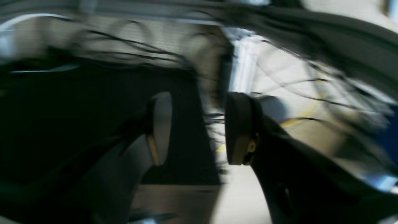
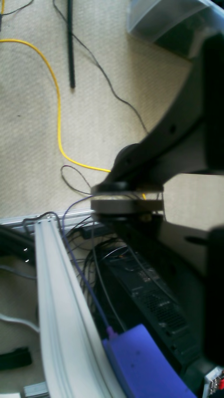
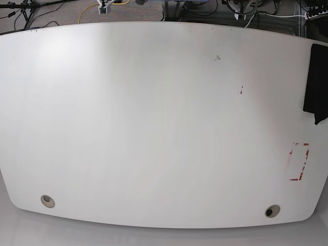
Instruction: Fold the T-shirt properly
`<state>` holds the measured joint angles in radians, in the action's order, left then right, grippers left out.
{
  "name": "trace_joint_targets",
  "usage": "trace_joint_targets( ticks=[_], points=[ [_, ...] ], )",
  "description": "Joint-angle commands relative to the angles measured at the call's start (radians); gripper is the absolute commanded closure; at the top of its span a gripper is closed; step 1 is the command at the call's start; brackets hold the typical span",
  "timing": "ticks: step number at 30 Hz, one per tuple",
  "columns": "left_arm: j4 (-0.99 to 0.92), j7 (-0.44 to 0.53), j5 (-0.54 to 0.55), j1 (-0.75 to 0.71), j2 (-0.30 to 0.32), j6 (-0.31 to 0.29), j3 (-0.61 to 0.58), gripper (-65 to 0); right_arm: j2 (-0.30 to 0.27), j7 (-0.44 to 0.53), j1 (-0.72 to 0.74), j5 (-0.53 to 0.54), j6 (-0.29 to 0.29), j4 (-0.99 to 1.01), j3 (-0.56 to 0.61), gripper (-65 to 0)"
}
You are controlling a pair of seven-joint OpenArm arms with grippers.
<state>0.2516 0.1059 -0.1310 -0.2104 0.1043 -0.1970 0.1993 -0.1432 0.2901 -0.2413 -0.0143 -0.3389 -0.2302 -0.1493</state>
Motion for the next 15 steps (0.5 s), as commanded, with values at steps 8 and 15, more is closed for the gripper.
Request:
trace_joint_targets(
  ticks=[8, 15],
  points=[
    [-0.004, -0.022, 0.001, 0.015, 0.001, 0.040, -0.045, -26.0, -0.002, -0.045, 0.007, 0.001, -0.002, 0.002, 0.000, -2.7],
    [-0.004, -0.016, 0.003, 0.015, -0.004, 0.044, -0.045, -26.0, 0.021, -0.042, 0.007, 0.004, -0.002, 0.002, 0.000, -2.7]
  ],
)
